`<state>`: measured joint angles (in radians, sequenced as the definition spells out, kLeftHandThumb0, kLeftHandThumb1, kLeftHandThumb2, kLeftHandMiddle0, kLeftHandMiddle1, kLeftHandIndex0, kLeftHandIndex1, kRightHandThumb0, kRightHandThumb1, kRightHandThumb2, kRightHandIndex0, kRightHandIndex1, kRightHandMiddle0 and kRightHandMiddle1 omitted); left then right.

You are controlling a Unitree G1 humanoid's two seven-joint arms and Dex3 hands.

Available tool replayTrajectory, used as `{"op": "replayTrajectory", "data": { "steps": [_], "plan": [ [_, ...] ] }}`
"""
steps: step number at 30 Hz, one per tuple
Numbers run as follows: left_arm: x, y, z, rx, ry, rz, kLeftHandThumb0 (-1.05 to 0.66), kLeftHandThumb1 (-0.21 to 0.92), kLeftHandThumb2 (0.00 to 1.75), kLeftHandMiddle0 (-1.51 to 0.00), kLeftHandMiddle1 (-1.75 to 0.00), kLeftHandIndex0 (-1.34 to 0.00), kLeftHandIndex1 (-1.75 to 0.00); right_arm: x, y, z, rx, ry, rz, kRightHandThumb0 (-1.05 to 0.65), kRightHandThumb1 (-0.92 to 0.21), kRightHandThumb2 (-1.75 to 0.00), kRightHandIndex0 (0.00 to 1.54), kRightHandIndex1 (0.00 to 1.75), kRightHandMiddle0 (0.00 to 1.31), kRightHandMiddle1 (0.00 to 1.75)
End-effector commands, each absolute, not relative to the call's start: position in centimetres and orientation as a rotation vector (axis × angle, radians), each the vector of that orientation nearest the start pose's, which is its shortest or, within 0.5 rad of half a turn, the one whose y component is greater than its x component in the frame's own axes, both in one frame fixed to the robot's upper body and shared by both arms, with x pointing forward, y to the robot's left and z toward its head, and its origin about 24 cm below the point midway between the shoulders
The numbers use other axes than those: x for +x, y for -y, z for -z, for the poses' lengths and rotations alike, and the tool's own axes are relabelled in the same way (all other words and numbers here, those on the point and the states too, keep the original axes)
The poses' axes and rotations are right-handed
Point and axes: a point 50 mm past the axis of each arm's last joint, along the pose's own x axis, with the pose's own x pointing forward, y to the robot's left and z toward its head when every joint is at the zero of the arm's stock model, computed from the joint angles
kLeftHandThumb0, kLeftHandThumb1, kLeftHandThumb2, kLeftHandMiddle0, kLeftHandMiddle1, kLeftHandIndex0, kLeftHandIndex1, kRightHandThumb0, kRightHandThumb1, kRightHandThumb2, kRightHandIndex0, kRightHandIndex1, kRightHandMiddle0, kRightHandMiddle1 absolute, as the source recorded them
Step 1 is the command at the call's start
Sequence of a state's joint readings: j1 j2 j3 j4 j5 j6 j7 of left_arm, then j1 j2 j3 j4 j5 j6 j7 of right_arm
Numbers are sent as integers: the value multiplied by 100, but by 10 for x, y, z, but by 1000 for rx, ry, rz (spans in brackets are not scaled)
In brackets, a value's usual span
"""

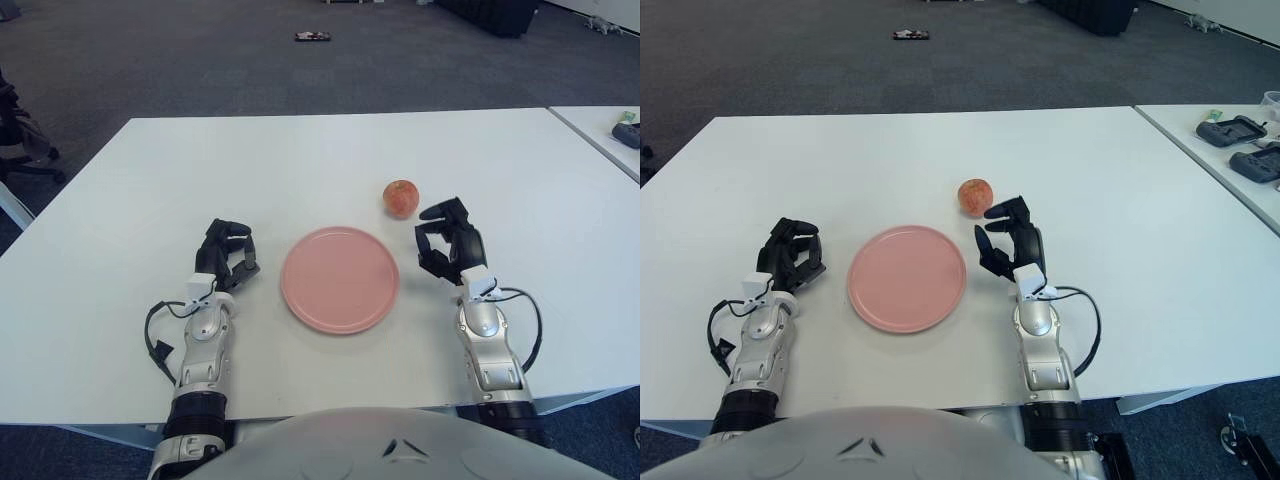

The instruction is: Put the apple into the plate.

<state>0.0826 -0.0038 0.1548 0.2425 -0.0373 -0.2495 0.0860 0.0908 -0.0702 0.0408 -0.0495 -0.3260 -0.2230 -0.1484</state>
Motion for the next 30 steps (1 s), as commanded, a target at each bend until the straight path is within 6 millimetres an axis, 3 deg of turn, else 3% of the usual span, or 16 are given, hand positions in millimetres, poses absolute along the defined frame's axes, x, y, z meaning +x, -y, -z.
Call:
{"op": "replayTrajectory", "data": {
  "steps": [1,2,4,7,20,30],
  "plan": [
    [210,-197,29,-39,-177,-287,-41,56,102,-64,-175,-42,-175,241,162,-61,-525,258,81,-71,-67,-88,1,62,1,78],
    [210,-197,29,-38,-176,-286,-41,56,102,-64,-175,-42,-175,244,163,-63,-564,270,83,-77,-65,-86,0,39,1,54],
    [211,-197,29,-38,-175,-286,-41,56,102,-64,-175,-42,-175,246,163,-65,-634,293,87,-85,-63,-83,0,16,0,25],
    [211,-197,29,-40,-175,-286,-41,55,103,-64,-175,-43,-175,249,162,-68,-679,302,84,-89,-58,-80,0,5,0,8],
    [210,-197,29,-46,-190,-302,-41,56,102,-63,-175,-42,-175,271,155,-88,-808,285,63,-81,-30,-89,0,0,0,0],
    [210,-197,29,-41,-199,-300,-40,59,98,-62,-173,-40,-175,292,150,-101,-887,272,18,-82,-25,-91,0,0,0,0]
  ]
}}
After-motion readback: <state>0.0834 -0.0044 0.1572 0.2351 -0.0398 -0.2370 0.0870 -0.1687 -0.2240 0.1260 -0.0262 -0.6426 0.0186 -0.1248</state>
